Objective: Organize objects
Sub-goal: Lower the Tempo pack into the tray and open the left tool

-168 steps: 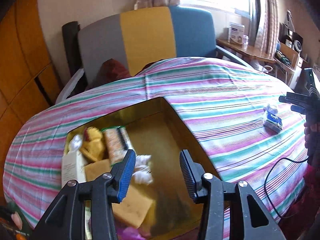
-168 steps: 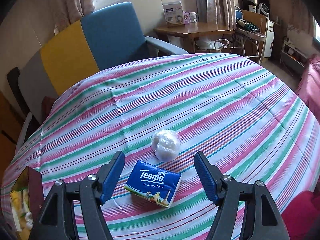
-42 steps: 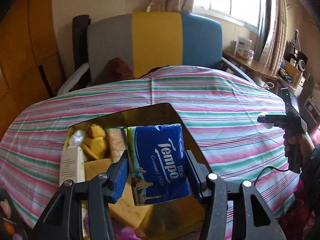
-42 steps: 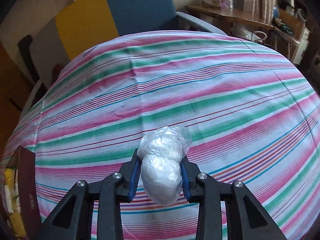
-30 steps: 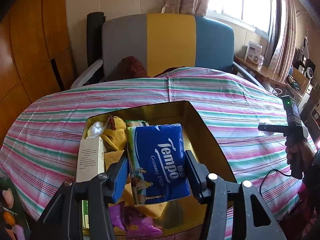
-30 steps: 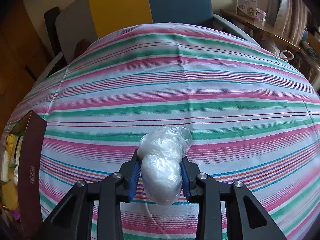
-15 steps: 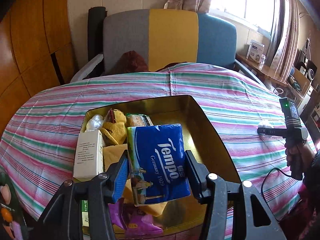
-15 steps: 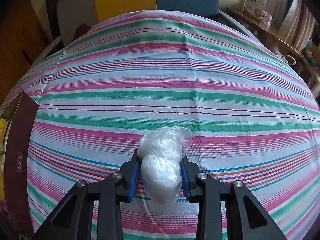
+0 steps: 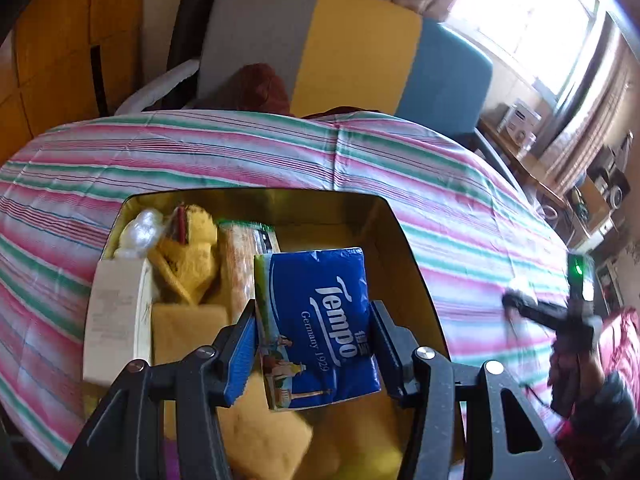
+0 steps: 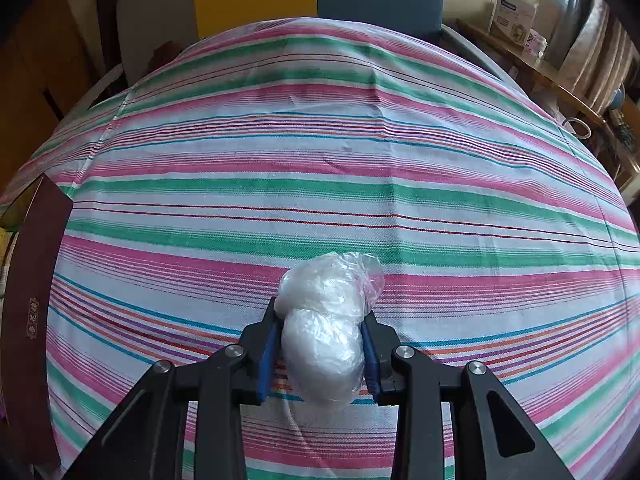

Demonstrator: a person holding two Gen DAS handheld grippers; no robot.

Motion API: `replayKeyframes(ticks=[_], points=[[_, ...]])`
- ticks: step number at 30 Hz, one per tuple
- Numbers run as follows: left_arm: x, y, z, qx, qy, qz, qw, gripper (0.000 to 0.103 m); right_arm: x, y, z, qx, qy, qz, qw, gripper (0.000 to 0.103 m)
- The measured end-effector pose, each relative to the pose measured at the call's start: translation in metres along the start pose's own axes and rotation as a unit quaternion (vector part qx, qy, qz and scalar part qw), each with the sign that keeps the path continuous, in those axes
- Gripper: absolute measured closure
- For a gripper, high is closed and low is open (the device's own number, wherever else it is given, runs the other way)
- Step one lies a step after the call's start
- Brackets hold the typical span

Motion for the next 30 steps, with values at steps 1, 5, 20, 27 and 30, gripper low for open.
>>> replayKeyframes(ticks=[1, 5, 20, 27, 30], points=[[0.006, -0.007, 0.002, -0.009, -0.001, 0.005, 0.9999, 0.05, 0.0, 0.0, 0.0, 0.0, 0.0, 0.0, 1.0, 0.068], [0.025, -0.029, 0.001, -0.006, -0.021, 0.009, 0.9997, 0.05, 0.001, -0.003, 0.0, 0.0, -0.003, 0.0, 1.0, 0.068], [0.051, -0.036, -0.003, 0.015, -0.073, 0.002, 0.9972, 0.049, 0.006, -0.005, 0.0, -0.003, -0.003, -0.004, 1.0, 0.068], [0.0, -0.013, 0.0, 0.02, -0.074, -0.056, 0.9955, 0.049, 0.006, -0.003, 0.002, -0.007, 0.003, -0.007, 1.0, 0.068], [-0.016, -0.003, 0.004, 0.019, -0.076, -0.068, 0.9946, 0.049, 0.005, -0.002, 0.003, -0.011, 0.007, -0.008, 1.0, 0.068]])
Point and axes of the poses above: each gripper's, at about its wrist camera, not at the fingertips, and x roughly the way its jaws point, z to its left, y to its underside, the point moved 2 cm from there along x, roughly the way its jaws point, and after that the axes turned 13 degrees about z, right-handed, at the moved point
